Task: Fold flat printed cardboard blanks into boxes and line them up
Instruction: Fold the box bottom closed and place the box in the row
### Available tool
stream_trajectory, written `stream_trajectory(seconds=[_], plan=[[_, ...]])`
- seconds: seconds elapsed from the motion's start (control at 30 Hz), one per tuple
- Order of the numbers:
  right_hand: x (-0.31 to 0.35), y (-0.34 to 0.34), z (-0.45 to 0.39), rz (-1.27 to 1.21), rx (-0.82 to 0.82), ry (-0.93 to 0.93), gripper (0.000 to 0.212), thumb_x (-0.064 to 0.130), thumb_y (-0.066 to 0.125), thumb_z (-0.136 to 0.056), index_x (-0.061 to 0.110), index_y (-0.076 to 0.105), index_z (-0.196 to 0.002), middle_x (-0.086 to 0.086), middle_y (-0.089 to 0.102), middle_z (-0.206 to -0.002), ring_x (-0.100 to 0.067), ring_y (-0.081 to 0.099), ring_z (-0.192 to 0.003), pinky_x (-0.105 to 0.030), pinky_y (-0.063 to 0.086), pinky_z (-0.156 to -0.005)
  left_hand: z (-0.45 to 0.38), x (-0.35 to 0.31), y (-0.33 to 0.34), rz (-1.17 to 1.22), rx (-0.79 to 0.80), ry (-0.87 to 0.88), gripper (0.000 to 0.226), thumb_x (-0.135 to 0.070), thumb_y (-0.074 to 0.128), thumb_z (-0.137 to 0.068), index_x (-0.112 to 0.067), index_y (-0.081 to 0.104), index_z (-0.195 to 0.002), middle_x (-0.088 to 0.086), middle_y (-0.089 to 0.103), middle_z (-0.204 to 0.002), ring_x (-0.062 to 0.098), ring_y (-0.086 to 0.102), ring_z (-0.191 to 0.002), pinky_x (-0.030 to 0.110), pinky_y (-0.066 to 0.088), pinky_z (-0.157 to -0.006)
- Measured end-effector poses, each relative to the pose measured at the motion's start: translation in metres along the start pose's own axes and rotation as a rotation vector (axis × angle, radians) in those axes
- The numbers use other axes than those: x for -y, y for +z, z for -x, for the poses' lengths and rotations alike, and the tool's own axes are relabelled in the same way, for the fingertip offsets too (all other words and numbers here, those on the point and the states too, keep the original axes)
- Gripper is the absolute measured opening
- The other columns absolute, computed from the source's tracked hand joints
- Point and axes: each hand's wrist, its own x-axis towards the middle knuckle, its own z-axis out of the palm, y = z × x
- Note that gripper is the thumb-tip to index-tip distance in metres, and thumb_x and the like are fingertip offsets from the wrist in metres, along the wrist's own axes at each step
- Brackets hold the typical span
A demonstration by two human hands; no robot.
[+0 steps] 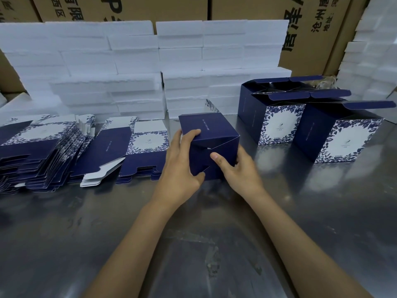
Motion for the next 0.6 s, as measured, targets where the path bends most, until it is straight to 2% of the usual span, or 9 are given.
stream_trajectory(seconds=[0.07, 0.23, 0.6], plan=[[0.0003, 0.0013, 0.0003, 0.020, -0.033, 0.007, 0.045, 0.042, 0.074, -0.091, 0.026, 0.060, -0.131, 0.010, 0.073, -0.113, -0.010, 0.069, -0.103, -0.043, 0.059, -0.091, 0.0011, -0.0012, 0.0000, -0.017, 0.004, -0.005, 0.097, -0.011, 0.077, -0.080, -0.056, 0.018, -0.142, -0.013, 0.006, -0.164, -0.001, 0.003, -0.149, 0.025, 0.026, -0.102], [0.0029, 0.0014, 0.0016, 0.085, -0.096, 0.020, 0.043, 0.047, 0.072, -0.091, 0.028, 0.062, -0.128, 0.011, 0.074, -0.109, -0.011, 0.069, -0.101, -0.037, 0.058, -0.089, 0.0031, -0.0056, 0.0012, -0.027, 0.027, 0.002, 0.098, -0.015, 0.077, -0.081, -0.057, 0.015, -0.143, -0.016, 0.000, -0.164, -0.002, 0.002, -0.148, 0.025, 0.026, -0.100], [0.0058, 0.0006, 0.0052, 0.166, -0.157, 0.019, 0.040, 0.052, 0.069, -0.092, 0.028, 0.062, -0.124, 0.009, 0.074, -0.104, -0.019, 0.069, -0.099, -0.042, 0.057, -0.086, 0.0062, -0.0091, 0.0018, -0.021, 0.028, 0.009, 0.096, -0.016, 0.074, -0.081, -0.058, 0.014, -0.143, -0.020, 0.000, -0.162, -0.002, 0.002, -0.149, 0.022, 0.025, -0.097]])
